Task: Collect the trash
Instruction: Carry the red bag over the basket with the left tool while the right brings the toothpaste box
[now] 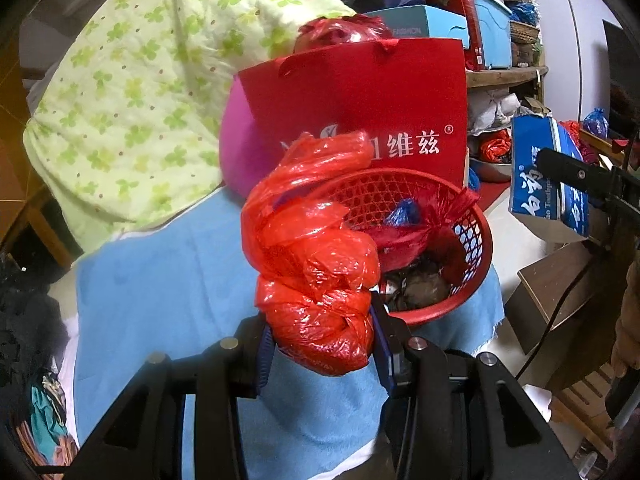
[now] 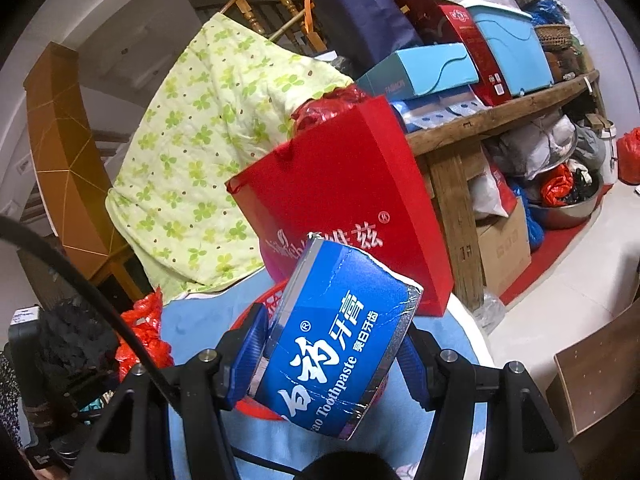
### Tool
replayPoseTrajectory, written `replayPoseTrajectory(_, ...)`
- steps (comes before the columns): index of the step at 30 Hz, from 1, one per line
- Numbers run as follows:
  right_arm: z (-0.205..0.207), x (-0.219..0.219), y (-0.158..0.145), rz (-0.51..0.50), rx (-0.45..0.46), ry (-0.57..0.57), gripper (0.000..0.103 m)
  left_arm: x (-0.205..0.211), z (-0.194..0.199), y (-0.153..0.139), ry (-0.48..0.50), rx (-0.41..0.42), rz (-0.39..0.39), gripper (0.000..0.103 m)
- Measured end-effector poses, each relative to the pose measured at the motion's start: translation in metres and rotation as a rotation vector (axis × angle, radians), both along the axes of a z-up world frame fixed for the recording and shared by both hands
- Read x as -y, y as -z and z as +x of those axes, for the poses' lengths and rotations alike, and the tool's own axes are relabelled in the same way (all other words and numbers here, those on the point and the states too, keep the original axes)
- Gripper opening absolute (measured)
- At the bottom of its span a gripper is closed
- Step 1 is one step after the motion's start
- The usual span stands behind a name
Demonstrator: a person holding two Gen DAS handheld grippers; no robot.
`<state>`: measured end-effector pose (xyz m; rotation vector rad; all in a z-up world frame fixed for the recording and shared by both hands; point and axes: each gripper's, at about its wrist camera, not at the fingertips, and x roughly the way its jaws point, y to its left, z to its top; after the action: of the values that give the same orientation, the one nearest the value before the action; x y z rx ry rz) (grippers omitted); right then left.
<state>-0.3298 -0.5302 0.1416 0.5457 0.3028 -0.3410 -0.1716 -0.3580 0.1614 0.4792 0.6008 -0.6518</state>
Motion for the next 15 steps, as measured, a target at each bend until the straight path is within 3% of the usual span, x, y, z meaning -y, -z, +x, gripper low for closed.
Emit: replayPoseTrajectory(15,0.031,0.012,-0.011,0.01,0.025,-0.042,0.065,0.018,0.01,0.0,0.017,0.002,-0.003,0.045)
